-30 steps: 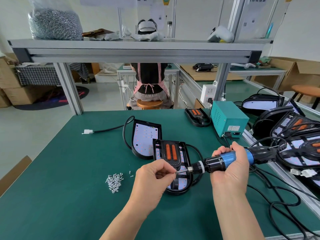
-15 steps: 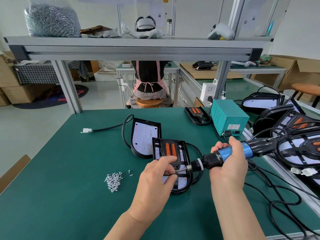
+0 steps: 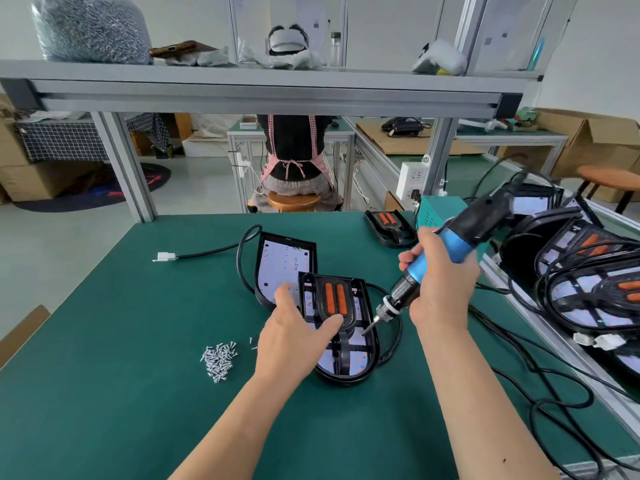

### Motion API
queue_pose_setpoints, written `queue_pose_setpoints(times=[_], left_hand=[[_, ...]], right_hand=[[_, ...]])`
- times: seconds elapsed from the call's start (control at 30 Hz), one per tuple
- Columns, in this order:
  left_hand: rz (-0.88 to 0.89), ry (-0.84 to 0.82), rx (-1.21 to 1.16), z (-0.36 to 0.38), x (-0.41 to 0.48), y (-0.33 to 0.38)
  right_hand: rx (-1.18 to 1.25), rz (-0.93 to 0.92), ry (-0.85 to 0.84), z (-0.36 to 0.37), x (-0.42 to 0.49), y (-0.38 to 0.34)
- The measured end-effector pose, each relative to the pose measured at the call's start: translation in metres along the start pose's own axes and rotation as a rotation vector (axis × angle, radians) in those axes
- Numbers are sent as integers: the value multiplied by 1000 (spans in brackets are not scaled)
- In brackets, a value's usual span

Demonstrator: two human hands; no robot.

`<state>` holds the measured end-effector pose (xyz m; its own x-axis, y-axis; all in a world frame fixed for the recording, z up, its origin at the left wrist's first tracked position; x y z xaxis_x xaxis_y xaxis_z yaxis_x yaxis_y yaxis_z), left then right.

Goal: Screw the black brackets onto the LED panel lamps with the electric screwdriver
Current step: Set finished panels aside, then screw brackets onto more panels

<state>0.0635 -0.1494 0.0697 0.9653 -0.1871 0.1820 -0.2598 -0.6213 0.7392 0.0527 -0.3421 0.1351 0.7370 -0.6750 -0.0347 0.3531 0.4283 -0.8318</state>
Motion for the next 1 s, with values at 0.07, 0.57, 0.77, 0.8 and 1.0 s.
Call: queue_pose_setpoints(times=[0.07,0.57,0.77,0.8,1.0], left_hand=[[-12,-21,94,2,7,3],[-13,-45,153,9,18,0],[9,-32,132,12,19,-4],[10,-31,128,12,20,-5],[12,-29,145,15,21,-9]], right_hand=[[-61,-2,-43,5,-1,4],[-189,0,-150,11,5,10],[-185,1,-162,13,4,11],[-182,3,-161,13,3,12],[-190,10,-166,12,2,16]])
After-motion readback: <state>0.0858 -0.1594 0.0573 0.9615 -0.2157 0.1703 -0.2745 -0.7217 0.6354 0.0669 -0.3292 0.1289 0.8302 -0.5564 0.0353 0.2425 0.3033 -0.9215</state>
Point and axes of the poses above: each hand's wrist, its own x-axis towards the middle knuckle, its own z-axis out of the palm, y = z × x, the point moved 2 cm from there along x, towards the middle knuckle, and after that the axes turned 13 degrees about z, right-handed, at the moved point
